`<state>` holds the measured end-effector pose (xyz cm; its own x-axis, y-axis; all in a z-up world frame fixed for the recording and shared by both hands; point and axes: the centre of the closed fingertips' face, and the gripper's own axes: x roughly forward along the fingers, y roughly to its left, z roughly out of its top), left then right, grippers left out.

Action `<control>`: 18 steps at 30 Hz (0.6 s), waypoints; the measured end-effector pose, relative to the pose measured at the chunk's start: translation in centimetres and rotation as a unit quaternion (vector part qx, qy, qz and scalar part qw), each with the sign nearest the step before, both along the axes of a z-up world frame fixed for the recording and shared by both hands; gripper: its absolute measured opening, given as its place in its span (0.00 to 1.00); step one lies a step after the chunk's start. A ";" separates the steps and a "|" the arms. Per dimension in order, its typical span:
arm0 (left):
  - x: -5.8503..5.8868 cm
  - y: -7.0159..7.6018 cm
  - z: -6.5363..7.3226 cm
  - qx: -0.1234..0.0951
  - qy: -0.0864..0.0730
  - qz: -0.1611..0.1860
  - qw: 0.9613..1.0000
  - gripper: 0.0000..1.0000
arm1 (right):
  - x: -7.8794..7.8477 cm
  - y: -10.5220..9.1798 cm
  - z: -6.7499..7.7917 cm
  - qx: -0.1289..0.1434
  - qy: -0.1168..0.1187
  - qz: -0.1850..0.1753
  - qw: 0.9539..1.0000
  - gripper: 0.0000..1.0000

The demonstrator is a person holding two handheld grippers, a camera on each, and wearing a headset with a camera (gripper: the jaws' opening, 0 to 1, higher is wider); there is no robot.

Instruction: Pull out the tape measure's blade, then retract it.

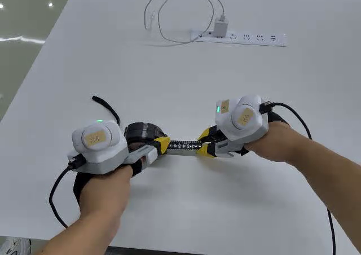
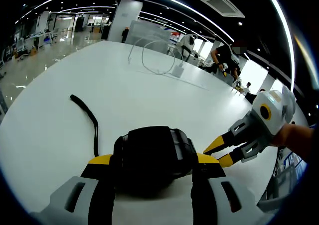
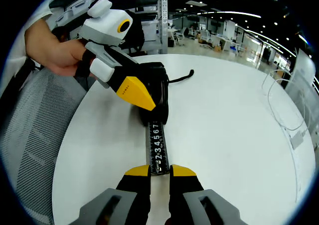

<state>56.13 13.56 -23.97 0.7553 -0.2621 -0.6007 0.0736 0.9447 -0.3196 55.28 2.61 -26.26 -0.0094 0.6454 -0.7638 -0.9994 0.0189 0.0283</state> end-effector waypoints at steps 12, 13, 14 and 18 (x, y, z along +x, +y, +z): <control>0.0 0.0 0.0 0.000 0.000 0.000 1.000 0.58 | -0.1 1.7 -0.1 0.011 0.002 -0.004 1.000 0.09; 0.0 0.0 0.0 0.000 0.000 0.000 1.000 0.58 | -0.1 1.9 -0.1 0.012 0.002 -0.004 1.000 0.09; 0.0 0.0 0.0 0.001 0.000 0.000 1.000 0.58 | -0.2 2.0 -0.1 0.013 0.002 -0.005 1.000 0.09; 0.0 0.0 0.0 0.002 0.000 -0.001 1.000 0.58 | -0.1 2.3 -0.2 0.016 0.002 -0.008 1.000 0.09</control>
